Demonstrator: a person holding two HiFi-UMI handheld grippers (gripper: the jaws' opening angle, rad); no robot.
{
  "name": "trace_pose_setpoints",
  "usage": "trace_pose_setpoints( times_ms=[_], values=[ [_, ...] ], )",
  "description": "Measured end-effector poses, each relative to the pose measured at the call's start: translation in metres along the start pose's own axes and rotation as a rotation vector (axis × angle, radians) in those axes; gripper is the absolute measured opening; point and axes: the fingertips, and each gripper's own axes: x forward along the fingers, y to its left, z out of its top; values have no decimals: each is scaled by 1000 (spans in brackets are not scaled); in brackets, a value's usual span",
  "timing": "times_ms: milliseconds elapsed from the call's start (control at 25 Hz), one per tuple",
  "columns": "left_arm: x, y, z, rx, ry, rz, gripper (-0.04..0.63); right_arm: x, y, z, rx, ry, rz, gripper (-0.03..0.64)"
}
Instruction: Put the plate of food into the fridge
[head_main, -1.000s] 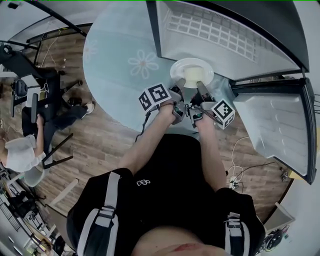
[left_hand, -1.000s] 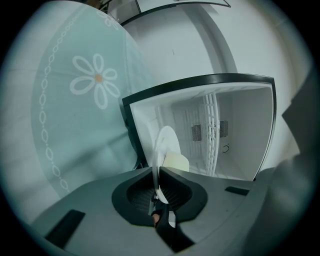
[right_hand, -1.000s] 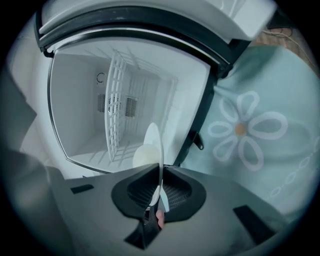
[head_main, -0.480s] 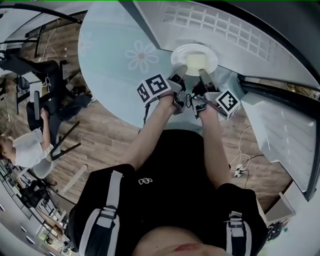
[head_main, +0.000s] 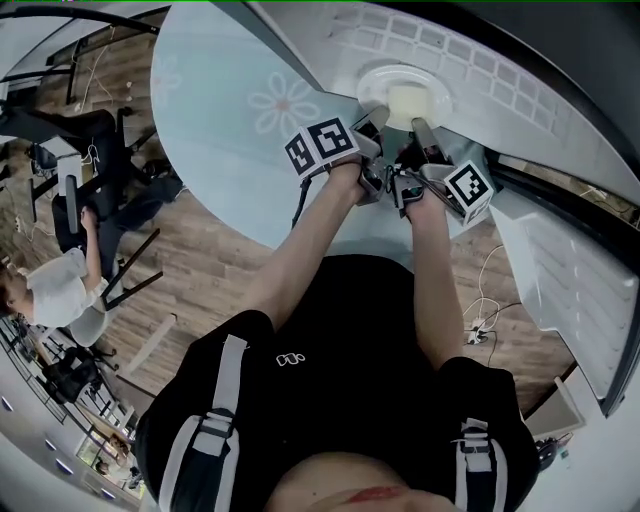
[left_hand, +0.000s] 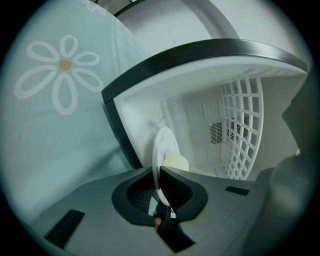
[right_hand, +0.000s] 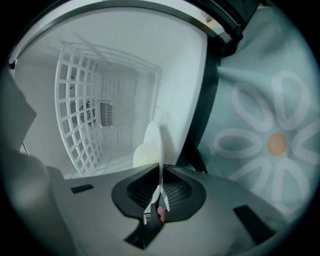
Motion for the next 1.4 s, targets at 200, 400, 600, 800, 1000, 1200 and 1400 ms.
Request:
trace_pose_setpoints(
  times_ms=[200,400,600,800,1000,1200,1400],
  values=[
    [14,3,7,9,21,24,25,11,-3,9,8,-17,-15,31],
    [19,0,16,44,33,22,37,16,0,13,-46,-37,-37,38],
    [20,-7,20,101,38,-1,91,14,2,23,-90,-78,-79,46],
    [-4,-2,42,108,-45,31,196,7,10,24,-147,-91,-82,107],
    [-43,6,50,19,-107,1,184,-15,14,27,-195,-125,-106,115],
    [-82,-9,44,-23,-175,-117,37,-47,25,32,-231,-177,-97,106],
    [-105,-57,21,79,-146,-329,-5,-79,52,29,-249,-225,15,57]
  ],
)
